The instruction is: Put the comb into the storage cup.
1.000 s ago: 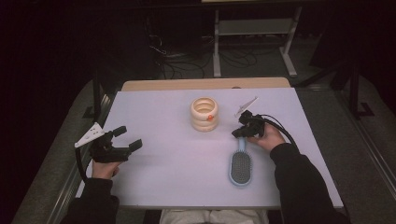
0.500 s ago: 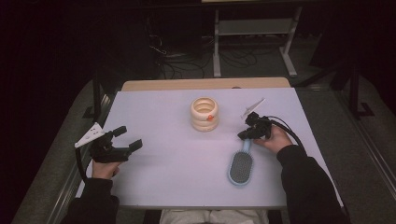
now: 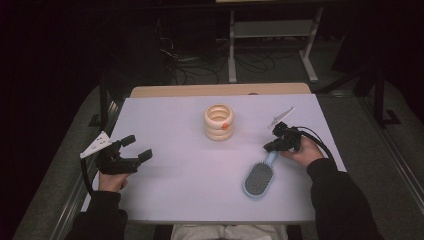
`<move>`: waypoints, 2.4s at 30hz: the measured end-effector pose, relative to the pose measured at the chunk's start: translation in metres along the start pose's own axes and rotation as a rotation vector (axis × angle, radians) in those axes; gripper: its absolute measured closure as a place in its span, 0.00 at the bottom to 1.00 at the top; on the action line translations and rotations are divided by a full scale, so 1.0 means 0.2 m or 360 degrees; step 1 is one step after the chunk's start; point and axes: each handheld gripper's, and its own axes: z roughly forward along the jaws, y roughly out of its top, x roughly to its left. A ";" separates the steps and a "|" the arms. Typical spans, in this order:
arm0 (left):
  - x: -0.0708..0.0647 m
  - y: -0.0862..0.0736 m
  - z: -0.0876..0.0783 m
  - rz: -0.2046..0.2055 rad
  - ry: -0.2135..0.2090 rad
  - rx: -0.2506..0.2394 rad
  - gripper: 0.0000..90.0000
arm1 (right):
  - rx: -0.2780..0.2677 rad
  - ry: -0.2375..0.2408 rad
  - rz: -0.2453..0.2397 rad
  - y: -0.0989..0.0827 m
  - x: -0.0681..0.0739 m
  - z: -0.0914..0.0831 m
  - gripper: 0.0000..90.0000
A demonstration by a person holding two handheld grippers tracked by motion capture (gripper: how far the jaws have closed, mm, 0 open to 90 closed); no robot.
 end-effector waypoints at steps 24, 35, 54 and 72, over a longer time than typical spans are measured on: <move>0.00 0.00 0.00 0.0007 0.0005 0.0004 0.00 | -0.0018 -0.0011 0.0032 -0.14 0.01 -0.08 0.99; 0.00 0.00 0.01 0.0009 0.0037 0.0046 0.00 | -0.0024 0.0002 0.0030 -0.22 0.04 -0.12 0.99; 0.00 0.00 0.01 0.0008 0.0035 0.0042 0.00 | -0.0056 0.0020 0.0026 -0.36 0.10 -0.21 0.99; -0.01 0.00 0.00 0.0020 0.0034 0.0047 0.00 | -0.0069 -0.0012 0.0088 -0.46 0.17 -0.26 0.99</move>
